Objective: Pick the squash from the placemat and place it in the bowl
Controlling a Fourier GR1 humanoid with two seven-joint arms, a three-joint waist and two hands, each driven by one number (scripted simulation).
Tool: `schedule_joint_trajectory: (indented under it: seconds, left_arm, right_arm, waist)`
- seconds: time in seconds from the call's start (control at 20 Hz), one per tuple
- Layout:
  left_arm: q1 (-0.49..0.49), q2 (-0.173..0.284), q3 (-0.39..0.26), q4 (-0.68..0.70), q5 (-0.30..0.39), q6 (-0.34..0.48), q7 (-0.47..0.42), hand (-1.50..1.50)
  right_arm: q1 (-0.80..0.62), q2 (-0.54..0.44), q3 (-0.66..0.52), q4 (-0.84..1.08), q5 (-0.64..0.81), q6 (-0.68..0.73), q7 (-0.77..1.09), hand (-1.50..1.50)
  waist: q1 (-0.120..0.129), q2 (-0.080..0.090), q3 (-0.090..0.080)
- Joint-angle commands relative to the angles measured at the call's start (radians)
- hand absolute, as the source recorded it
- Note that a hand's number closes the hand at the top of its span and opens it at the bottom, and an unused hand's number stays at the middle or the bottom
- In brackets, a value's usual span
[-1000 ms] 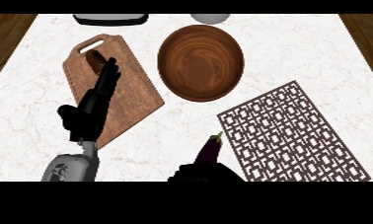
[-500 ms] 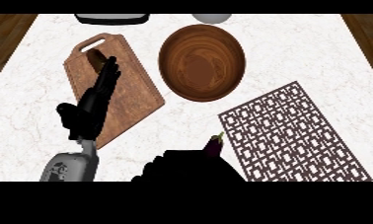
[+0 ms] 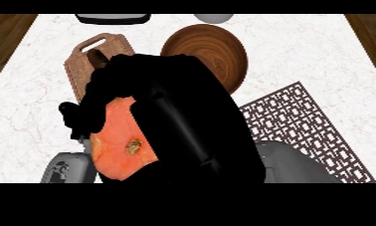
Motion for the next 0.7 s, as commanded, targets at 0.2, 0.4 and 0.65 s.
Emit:
schedule_joint_trajectory:
  seconds: [0.2, 0.4, 0.65]
  left_arm:
    - [-0.003, -0.01, -0.003, -0.011, -0.003, 0.006, 0.017, 0.0]
    - [0.028, 0.013, 0.02, -0.016, 0.019, -0.02, 0.005, 0.0]
    - [0.012, -0.021, -0.011, -0.014, -0.018, 0.016, 0.005, 0.0]
  right_arm:
    - [-0.058, -0.098, -0.047, 0.311, 0.137, 0.037, -0.205, 1.5]
    - [-0.08, -0.093, -0.098, 0.431, 0.183, 0.025, -0.275, 1.5]
    - [-0.043, -0.079, -0.149, 0.675, 0.228, -0.099, -0.495, 1.5]
  waist:
    - [-0.001, 0.004, 0.001]
    - [-0.002, 0.002, 0.001]
    - [0.001, 0.004, 0.001]
